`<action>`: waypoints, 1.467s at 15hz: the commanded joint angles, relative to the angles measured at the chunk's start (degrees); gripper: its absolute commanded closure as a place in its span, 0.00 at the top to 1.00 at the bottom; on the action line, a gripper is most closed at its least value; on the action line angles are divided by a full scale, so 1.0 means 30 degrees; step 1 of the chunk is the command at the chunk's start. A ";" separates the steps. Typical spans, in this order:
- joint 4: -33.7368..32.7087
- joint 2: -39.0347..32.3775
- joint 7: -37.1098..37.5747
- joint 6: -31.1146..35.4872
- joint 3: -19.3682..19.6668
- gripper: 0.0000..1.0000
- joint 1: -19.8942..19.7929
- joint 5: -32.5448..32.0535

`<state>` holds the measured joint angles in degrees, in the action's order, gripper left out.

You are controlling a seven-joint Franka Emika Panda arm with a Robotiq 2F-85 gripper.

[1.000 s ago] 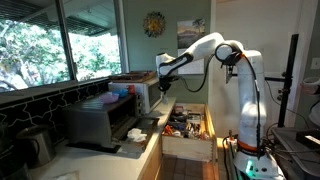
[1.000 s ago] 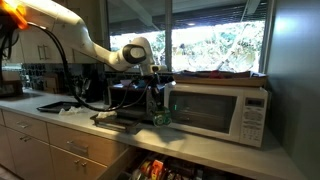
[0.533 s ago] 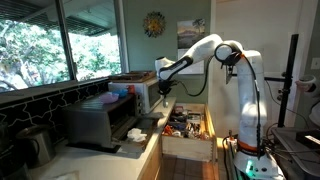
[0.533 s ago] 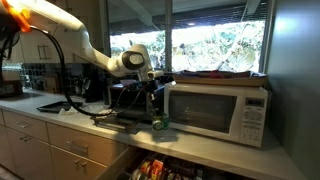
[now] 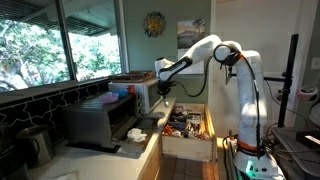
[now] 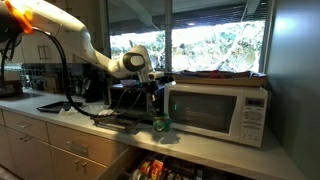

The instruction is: Take the white thing out of the drawer

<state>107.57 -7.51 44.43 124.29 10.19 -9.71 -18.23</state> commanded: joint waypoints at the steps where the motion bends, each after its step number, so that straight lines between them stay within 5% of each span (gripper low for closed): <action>1: -0.0036 -0.0939 0.1205 0.1371 0.0410 0.00 0.0206 -0.0220; 17: -0.1180 -0.3884 0.2721 0.2821 0.1484 0.00 0.0748 -0.0007; 18: -0.1254 -0.3934 0.2668 0.2718 0.1489 0.26 0.0762 0.0044; 22: -0.1088 -0.3443 0.2759 0.2523 0.1584 0.49 0.0981 -0.0225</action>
<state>104.76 -18.33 51.81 132.73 13.78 -8.15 -18.38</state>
